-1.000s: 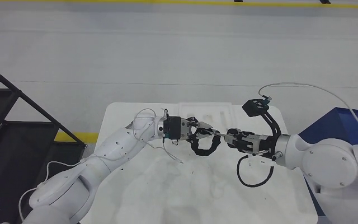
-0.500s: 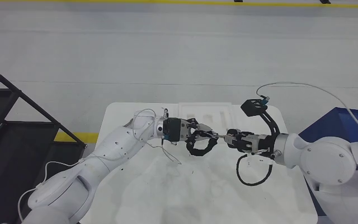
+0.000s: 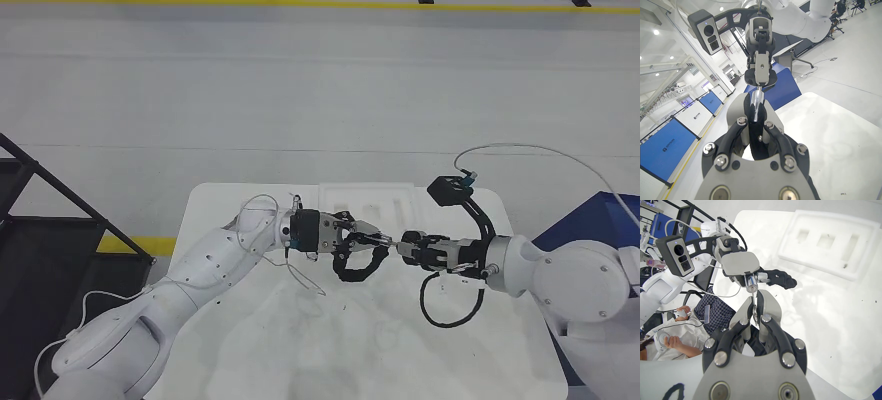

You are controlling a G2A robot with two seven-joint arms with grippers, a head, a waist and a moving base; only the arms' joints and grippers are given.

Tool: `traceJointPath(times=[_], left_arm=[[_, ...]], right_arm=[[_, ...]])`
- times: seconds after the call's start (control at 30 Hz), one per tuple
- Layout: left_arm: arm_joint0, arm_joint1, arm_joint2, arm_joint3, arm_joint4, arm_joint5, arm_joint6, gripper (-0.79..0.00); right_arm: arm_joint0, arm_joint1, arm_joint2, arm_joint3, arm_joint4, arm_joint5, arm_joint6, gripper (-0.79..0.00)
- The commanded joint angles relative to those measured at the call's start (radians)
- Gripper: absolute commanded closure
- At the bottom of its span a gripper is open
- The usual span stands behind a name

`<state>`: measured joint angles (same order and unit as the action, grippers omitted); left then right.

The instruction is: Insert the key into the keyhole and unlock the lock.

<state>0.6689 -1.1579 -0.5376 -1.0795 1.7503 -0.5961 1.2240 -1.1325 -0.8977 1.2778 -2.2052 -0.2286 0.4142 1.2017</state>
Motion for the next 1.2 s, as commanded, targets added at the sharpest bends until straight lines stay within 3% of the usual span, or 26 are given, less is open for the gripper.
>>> traceJointPath(times=[0.0, 0.5, 0.53, 0.57, 0.6, 0.9, 1.17], left_arm=[[0.001, 0.001, 0.002, 0.001, -0.005, 0.003, 0.003, 0.0], [-0.01, 0.008, 0.049, -0.012, -0.028, 0.022, 0.022, 0.0], [-0.01, 0.008, 0.052, -0.01, -0.036, 0.021, 0.021, 0.0], [-0.01, 0.008, 0.056, -0.008, -0.045, 0.021, 0.021, 0.0], [-0.008, 0.008, 0.06, -0.008, -0.061, 0.02, 0.02, 0.0], [-0.008, 0.012, 0.095, 0.008, -0.194, -0.004, -0.004, 0.0], [-0.009, 0.028, 0.127, -0.024, -0.387, -0.109, -0.109, 0.0]], right_arm=[[0.0, 0.0, 0.002, 0.005, 0.012, -0.004, -0.003, 0.0], [0.029, -0.001, -0.015, 0.06, 0.076, -0.046, -0.008, 0.0], [0.03, -0.001, -0.016, 0.063, 0.087, -0.053, -0.008, -0.268], [0.032, -0.001, -0.015, 0.068, 0.097, -0.059, -0.005, -0.723], [0.034, -0.001, -0.014, 0.073, 0.108, -0.067, -0.003, -0.785], [0.055, -0.001, 0.017, 0.14, 0.232, -0.166, -0.003, -0.785], [0.058, 0.013, 0.065, 0.13, 0.149, -0.461, 0.01, -0.785]])
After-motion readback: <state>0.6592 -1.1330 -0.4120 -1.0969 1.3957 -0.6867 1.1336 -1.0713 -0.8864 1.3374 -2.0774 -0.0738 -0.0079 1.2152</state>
